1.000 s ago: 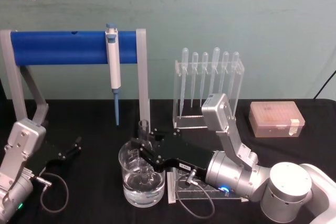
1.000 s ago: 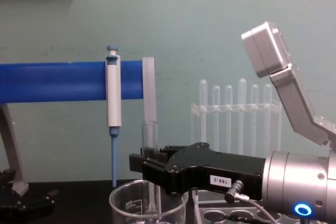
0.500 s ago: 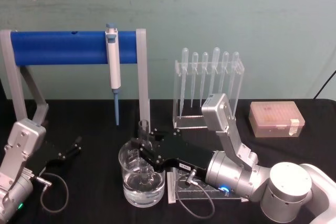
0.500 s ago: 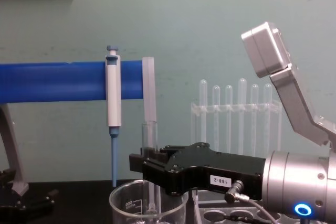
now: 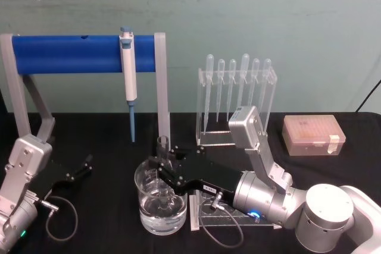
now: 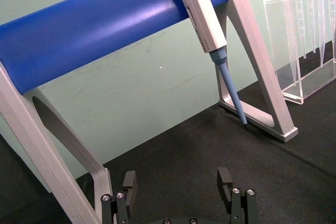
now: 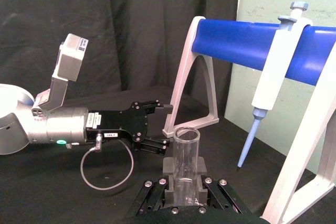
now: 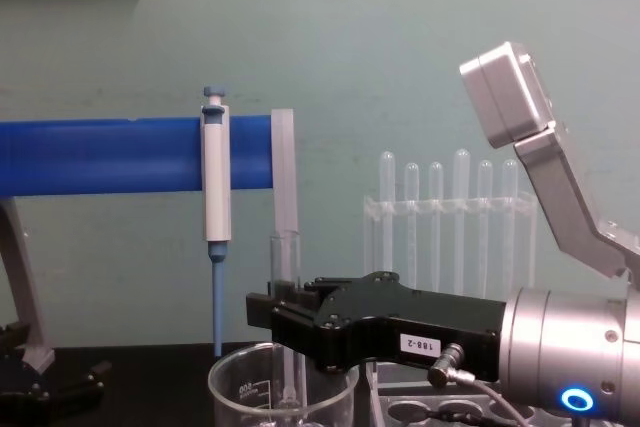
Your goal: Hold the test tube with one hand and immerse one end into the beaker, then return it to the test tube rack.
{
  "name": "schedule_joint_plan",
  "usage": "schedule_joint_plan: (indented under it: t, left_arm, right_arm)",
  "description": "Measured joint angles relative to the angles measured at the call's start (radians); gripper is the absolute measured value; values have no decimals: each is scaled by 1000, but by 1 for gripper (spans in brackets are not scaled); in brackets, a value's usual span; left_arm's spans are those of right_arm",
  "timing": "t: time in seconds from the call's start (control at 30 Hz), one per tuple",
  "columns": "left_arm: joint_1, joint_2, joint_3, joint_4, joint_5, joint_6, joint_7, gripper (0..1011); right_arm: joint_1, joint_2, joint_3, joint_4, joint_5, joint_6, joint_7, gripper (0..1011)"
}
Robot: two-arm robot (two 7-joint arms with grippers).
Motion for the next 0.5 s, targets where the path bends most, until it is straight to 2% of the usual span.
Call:
schedule_joint_plan:
  t: [0.5]
  left_arm:
    - [0,0,0,0,0,0,0,1000]
  right_arm:
    - [0,0,0,0,0,0,0,225]
